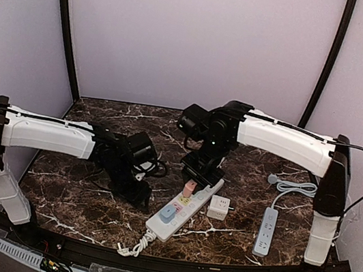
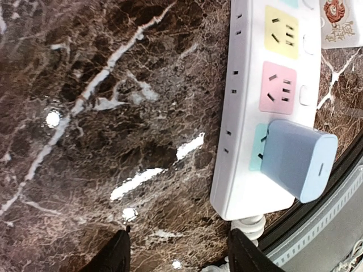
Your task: Insert the plug
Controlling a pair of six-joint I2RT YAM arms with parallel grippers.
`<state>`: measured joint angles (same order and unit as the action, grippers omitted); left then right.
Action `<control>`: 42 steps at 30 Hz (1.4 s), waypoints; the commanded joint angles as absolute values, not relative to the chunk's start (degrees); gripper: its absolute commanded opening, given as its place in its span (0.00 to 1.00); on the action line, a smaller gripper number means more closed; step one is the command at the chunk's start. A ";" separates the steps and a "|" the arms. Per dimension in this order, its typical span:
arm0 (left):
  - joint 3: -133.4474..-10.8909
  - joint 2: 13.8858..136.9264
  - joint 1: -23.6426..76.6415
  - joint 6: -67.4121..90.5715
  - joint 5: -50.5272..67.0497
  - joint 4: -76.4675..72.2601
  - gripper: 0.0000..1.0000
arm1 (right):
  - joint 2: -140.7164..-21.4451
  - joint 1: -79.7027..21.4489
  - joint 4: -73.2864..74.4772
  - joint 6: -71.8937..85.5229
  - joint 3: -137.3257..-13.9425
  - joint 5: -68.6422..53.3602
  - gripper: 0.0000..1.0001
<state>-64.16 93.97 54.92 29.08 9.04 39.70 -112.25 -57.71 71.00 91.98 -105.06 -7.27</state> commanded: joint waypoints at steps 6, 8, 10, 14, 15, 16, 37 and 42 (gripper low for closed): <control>-62.58 81.82 54.77 28.23 0.87 48.36 0.73 | -123.47 -57.36 78.56 87.31 -115.95 -12.35 0.00; -62.08 79.19 54.69 28.28 -0.73 49.07 0.78 | -123.90 -57.29 78.52 87.40 -116.42 -12.07 0.00; -61.80 77.08 54.66 28.34 -1.45 49.83 0.87 | -124.14 -57.12 78.54 87.79 -116.45 -11.82 0.00; -61.49 72.82 54.60 28.87 -2.34 50.80 0.98 | -124.82 -56.86 78.57 87.46 -116.03 -12.28 0.00; -61.51 71.34 54.59 28.98 -2.49 50.89 0.99 | -125.20 -56.80 78.50 87.20 -116.09 -12.49 0.00; -61.48 70.65 54.58 29.20 -2.77 50.87 0.99 | -125.37 -56.83 78.49 86.91 -116.10 -12.76 0.00; -61.79 64.25 54.50 32.02 -3.81 53.43 0.99 | -128.05 -57.21 78.41 86.62 -116.61 -12.84 0.00; -61.55 64.10 54.49 32.21 -3.69 53.50 0.99 | -128.47 -57.18 78.33 86.35 -116.72 -13.24 0.00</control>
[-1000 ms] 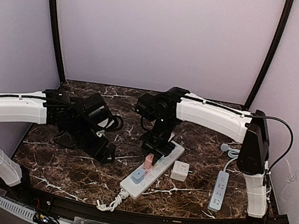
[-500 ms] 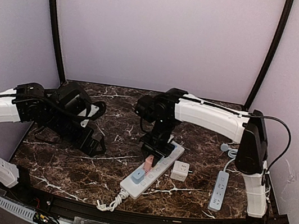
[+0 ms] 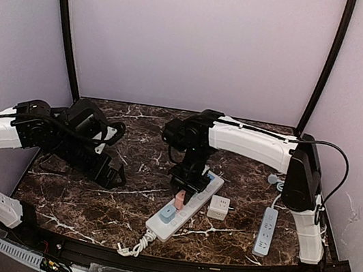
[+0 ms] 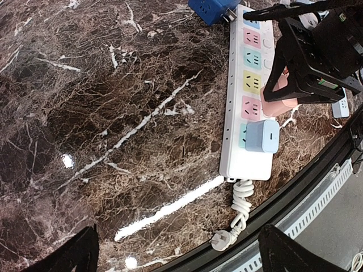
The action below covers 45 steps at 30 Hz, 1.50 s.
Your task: Insert the plug
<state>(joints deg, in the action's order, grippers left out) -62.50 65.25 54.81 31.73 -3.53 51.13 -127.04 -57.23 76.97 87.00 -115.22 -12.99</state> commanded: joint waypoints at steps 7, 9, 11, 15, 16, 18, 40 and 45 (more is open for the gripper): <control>-61.13 63.99 54.52 32.43 -3.53 52.93 0.99 | -129.23 -57.28 77.72 85.85 -116.37 -13.74 0.00; -61.03 63.87 54.57 32.57 -3.47 52.84 0.99 | -129.46 -57.30 77.48 85.71 -116.37 -13.79 0.00; -60.74 63.63 54.50 32.72 -3.39 52.65 0.99 | -129.67 -57.23 77.39 85.69 -116.37 -13.76 0.00; -60.36 63.30 54.52 33.01 -3.38 52.55 0.99 | -130.12 -57.29 77.16 85.58 -116.45 -13.83 0.00; -60.29 63.15 54.50 33.04 -3.42 52.56 0.99 | -130.20 -57.28 77.17 85.47 -116.41 -13.97 0.00; -60.20 63.03 54.56 33.10 -3.49 52.56 0.99 | -130.33 -57.27 77.17 85.43 -116.45 -13.94 0.00; -59.20 62.60 54.54 33.49 -3.69 51.89 0.99 | -131.51 -57.88 77.12 85.97 -116.84 -13.60 0.00; -58.84 62.43 54.53 33.62 -3.70 51.73 0.99 | -132.51 -58.58 78.39 87.01 -117.58 -12.27 0.00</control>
<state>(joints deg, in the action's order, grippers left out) -59.94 63.68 54.76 33.30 -3.53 51.07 -129.99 -57.45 76.99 86.02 -116.55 -14.13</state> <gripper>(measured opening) 0.987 0.264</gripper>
